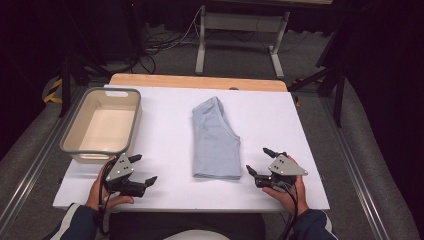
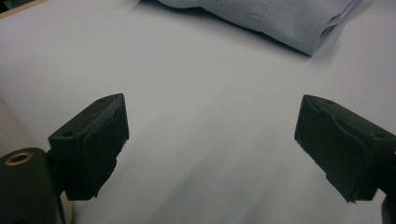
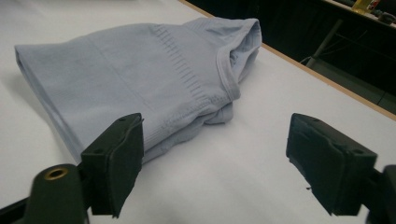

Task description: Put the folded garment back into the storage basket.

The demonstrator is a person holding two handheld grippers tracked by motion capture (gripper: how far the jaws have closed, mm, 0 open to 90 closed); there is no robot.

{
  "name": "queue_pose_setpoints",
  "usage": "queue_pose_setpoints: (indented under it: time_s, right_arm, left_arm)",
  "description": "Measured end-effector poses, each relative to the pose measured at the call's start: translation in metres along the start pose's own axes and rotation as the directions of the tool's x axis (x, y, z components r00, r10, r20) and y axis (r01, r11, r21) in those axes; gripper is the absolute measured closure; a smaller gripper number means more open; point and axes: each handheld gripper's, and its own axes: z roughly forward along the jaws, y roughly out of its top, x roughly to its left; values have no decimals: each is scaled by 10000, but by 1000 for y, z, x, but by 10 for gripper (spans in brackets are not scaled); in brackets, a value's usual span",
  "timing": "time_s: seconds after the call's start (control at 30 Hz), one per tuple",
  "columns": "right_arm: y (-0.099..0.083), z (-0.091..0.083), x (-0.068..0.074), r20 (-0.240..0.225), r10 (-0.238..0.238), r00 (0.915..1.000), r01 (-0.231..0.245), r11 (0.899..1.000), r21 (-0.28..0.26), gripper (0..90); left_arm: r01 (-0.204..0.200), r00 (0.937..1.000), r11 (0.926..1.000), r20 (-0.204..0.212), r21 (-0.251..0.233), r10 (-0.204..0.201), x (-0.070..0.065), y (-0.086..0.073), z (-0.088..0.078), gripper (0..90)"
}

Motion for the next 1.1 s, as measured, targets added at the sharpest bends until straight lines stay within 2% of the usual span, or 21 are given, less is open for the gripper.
queue_pose_setpoints:
  time_s: [0.1, 0.17, 0.23, 0.27, 0.4, 0.47, 0.53, 0.63, 0.67, 0.7, 0.77, 0.97, 1.0, 1.1]
  right_arm:
    - [2, 0, 2, 29, -107, 9999, 107, 9999, -77, 214]
    - [3, 4, 3, -70, -132, 9999, 132, 9999, -13, 227]
    - [4, 6, 4, -40, -151, 9999, 152, 9998, 94, 266]
    - [4, 7, 5, -63, -127, 9999, 128, 9999, 106, 282]
    - [6, 10, 9, -210, -340, 9992, 345, 9991, 252, 335]
    - [6, 11, 11, -288, -377, 9989, 385, 9989, 268, 336]
    - [7, 12, 12, -336, -400, 9986, 409, 9988, 276, 324]
    - [7, 12, 13, -357, -415, 9985, 426, 9987, 283, 297]
    - [6, 12, 13, -341, -421, 9985, 431, 9987, 278, 291]
    - [6, 12, 13, -321, -398, 9987, 407, 9988, 279, 281]
    - [5, 12, 13, -278, -386, 9989, 394, 9988, 291, 276]
    - [4, 11, 12, -225, -405, 9989, 413, 9985, 354, 268]
    - [4, 11, 13, -228, -416, 9989, 424, 9985, 358, 268]
    - [4, 12, 13, -253, -398, 9989, 408, 9983, 417, 264]
  left_arm:
    - [-39, 10000, 10000, 39, -62, 39, -1, 4, 1, 107]
    - [4, 9997, 9999, 225, -155, 0, -1, 8, 1, 110]
    - [314, 9968, 9993, 737, -192, -299, 1, 16, 4, 119]
    - [337, 9958, 9991, 865, -239, -315, 1, 18, 4, 120]
    - [404, 9944, 9990, 979, -175, -385, 3, 30, 12, 119]
    - [431, 9946, 9990, 946, -79, -421, 3, 32, 15, 118]
    - [650, 9935, 9977, 927, 193, -665, 4, 40, 24, 117]
    - [971, 9866, 9950, 1293, 230, -993, 6, 48, 33, 116]
    - [971, 9866, 9950, 1293, 230, -993, 6, 48, 33, 116]
    - [1293, 9791, 9910, 1534, 355, -1332, 8, 55, 41, 115]
    - [1485, 9733, 9883, 1714, 355, -1524, 8, 60, 47, 113]
    - [2097, 9460, 9753, 2377, 692, -2202, 11, 81, 78, 105]
    - [2154, 9437, 9739, 2411, 719, -2265, 11, 83, 82, 104]
    - [2545, 9229, 9619, 2720, 999, -2724, 13, 91, 101, 103]
